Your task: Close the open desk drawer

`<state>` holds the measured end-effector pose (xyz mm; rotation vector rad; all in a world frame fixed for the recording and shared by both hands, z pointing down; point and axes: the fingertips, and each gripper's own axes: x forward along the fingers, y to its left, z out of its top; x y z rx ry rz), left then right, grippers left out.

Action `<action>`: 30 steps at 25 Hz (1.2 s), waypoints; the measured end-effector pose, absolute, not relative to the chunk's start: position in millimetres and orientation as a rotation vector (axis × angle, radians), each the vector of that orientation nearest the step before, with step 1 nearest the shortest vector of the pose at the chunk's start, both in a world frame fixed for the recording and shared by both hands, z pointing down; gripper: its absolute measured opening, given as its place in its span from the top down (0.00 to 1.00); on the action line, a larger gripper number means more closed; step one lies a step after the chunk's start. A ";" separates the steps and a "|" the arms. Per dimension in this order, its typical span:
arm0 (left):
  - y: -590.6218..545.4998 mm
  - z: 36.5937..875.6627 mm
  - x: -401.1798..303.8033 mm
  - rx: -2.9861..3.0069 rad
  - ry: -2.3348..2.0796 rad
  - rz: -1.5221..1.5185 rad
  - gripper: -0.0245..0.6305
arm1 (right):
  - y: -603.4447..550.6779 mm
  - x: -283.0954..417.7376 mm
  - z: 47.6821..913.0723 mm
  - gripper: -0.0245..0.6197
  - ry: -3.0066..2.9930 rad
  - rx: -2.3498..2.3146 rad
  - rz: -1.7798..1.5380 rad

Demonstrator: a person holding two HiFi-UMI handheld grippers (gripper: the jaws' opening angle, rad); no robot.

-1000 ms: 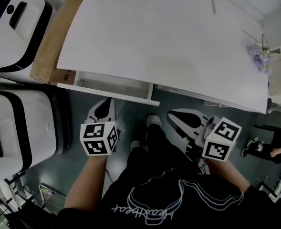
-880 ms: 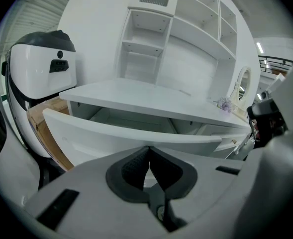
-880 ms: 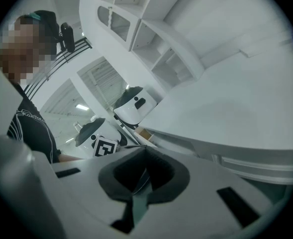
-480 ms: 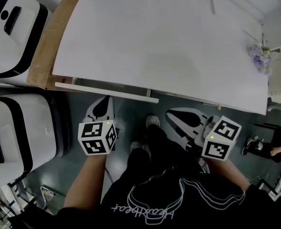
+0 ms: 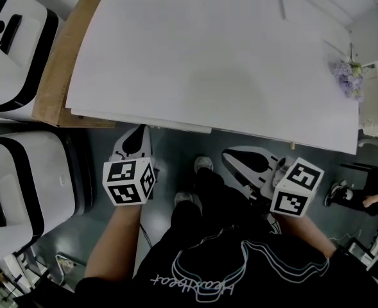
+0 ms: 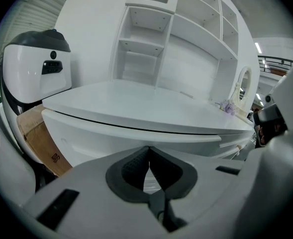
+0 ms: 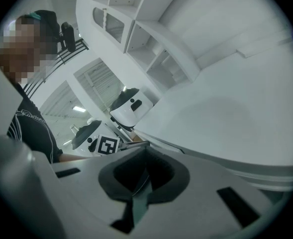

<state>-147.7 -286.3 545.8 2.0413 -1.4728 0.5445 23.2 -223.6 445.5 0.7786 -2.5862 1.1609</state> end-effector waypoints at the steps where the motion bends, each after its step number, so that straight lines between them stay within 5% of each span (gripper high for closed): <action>1: -288.3 545.5 -147.2 2.043 -1.472 0.545 0.95 | -224.1 24.0 445.4 0.95 -2.585 0.781 1.161; 15: -287.3 537.3 -136.7 2.076 -1.386 0.538 0.95 | -221.6 24.6 439.6 0.95 -2.606 0.801 1.120; 30: -195.2 393.2 -113.6 2.259 -1.141 0.258 0.95 | -183.4 -7.1 363.2 0.95 -2.778 0.810 0.910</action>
